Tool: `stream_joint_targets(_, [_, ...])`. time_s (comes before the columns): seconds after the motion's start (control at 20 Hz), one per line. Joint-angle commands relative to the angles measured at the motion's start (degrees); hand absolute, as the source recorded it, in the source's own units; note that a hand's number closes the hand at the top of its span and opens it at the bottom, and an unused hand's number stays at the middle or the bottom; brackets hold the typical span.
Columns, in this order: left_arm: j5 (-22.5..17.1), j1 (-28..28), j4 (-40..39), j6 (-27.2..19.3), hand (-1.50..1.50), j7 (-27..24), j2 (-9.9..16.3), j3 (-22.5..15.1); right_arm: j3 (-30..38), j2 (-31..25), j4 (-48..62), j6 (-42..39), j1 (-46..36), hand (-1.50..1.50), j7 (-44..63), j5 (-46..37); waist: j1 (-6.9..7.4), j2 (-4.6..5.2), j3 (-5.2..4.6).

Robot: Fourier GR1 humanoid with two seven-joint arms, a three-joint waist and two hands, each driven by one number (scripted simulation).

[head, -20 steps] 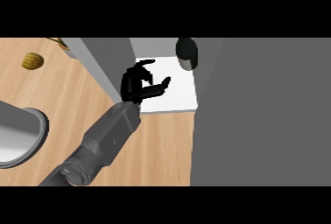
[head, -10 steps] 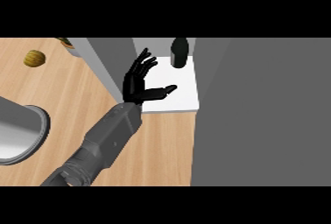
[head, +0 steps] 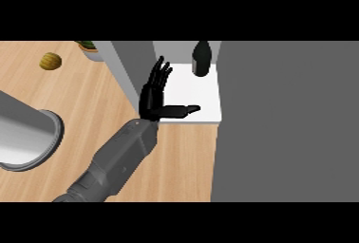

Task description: Pick up the wine, place it into the cabinet and close the cabinet

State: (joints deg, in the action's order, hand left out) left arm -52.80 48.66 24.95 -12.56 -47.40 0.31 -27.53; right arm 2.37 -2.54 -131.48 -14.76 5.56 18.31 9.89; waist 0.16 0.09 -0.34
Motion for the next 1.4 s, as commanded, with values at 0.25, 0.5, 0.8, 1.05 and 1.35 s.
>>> stream_joint_targets(0.25, [5.67, -15.37, 30.95, -6.21, -1.50, 10.71, 7.97, -8.37, 2.58, -1.17, -0.89, -1.72, 2.44, -1.50, -0.63, 2.96, 1.37, -0.86, 0.43])
stream_joint_targets(0.5, [7.35, -24.91, 50.49, -8.78, -1.50, 15.46, 15.67, -10.07, -3.04, 2.16, 0.52, 0.35, 0.73, -1.50, -2.08, -3.45, 1.04, -0.49, 0.38])
stream_joint_targets(0.8, [10.60, -34.15, 74.53, -17.97, -1.50, 23.68, 21.90, -13.21, 0.16, -0.48, -2.08, 0.88, -1.62, -1.50, 3.23, 0.96, 0.81, -0.45, 0.38])
stream_joint_targets(1.05, [15.40, -40.52, 79.19, -19.77, -1.50, 23.17, 21.39, -12.48, -1.55, -2.38, -3.99, -2.59, 0.54, 1.50, 3.43, 0.44, -0.04, -0.24, 0.35])
stream_joint_targets(1.35, [14.05, -45.01, 84.27, -19.71, -1.50, 23.22, 26.15, -8.56, -8.73, -8.18, -2.65, -12.17, 0.99, 1.50, 4.27, -0.17, 0.43, -0.24, 0.35])
